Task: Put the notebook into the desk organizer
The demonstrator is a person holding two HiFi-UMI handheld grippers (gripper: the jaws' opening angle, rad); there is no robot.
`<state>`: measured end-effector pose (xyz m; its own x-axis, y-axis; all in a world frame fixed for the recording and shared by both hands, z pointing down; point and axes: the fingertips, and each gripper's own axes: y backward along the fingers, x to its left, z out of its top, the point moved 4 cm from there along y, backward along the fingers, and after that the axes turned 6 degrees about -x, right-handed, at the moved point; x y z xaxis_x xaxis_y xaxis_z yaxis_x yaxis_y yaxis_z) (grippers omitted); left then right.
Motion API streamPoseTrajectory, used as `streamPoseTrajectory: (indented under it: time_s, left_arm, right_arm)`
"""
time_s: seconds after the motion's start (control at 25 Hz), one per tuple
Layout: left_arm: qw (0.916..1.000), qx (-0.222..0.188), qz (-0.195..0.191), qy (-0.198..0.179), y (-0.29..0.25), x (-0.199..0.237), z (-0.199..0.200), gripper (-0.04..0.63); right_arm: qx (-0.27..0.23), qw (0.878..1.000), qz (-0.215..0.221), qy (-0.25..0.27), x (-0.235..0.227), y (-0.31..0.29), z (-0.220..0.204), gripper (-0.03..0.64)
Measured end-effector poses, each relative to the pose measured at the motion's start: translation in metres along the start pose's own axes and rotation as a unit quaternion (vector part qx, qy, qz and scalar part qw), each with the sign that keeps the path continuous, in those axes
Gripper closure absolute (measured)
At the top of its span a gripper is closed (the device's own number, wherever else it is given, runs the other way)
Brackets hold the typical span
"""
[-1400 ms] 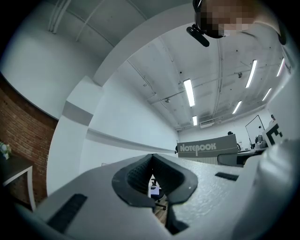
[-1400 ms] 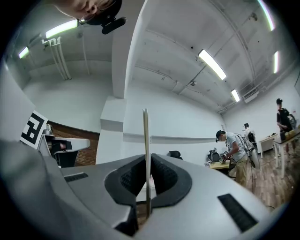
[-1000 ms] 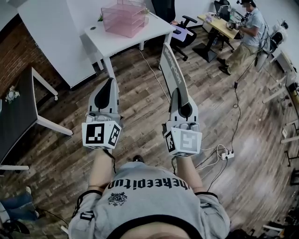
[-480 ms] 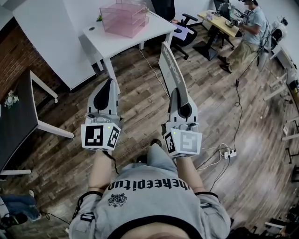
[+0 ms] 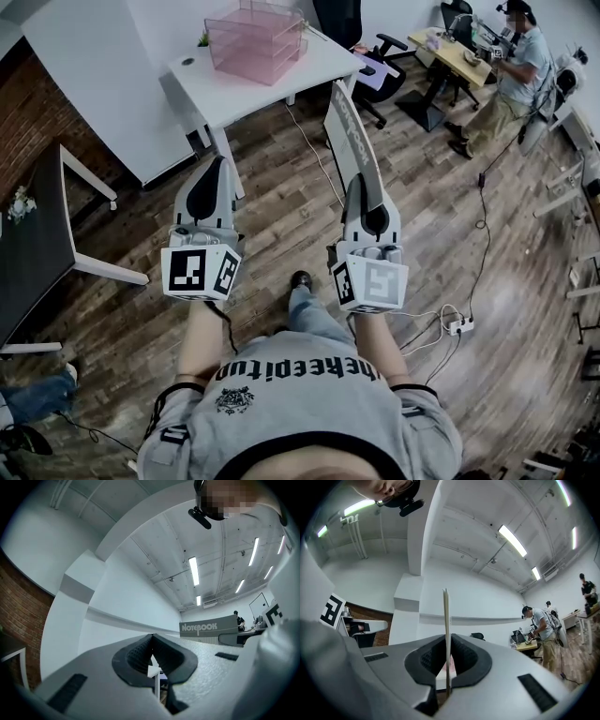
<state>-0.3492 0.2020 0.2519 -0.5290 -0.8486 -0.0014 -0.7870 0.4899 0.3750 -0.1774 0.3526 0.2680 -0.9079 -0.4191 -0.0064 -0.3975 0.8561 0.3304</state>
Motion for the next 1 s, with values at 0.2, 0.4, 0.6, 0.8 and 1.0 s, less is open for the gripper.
streamPoseTrajectory:
  time_s: [0.2, 0.4, 0.6, 0.8, 1.0]
  left_arm:
    - [0.9999, -0.007, 0.014, 0.003, -0.045, 0.015, -0.012, 0.592]
    - [0.9998, -0.006, 0.021, -0.002, -0.087, 0.023, -0.023, 0.592]
    - [0.9996, -0.006, 0.025, -0.007, -0.122, 0.024, -0.034, 0.592]
    - [0.9995, -0.006, 0.028, -0.015, -0.153, 0.022, -0.043, 0.592]
    - [0.9992, -0.01, 0.031, -0.023, -0.179, 0.021, -0.053, 0.592]
  right_arm:
    - [-0.002, 1.0, 0.007, -0.004, -0.015, -0.049, -0.01, 0.607]
    - [-0.002, 1.0, 0.017, -0.006, -0.032, -0.091, -0.019, 0.607]
    - [0.0, 1.0, 0.021, -0.008, -0.052, -0.125, -0.03, 0.607]
    - [-0.003, 0.999, 0.033, -0.014, -0.069, -0.153, -0.038, 0.607]
    - [-0.009, 0.999, 0.045, -0.02, -0.083, -0.178, -0.047, 0.607]
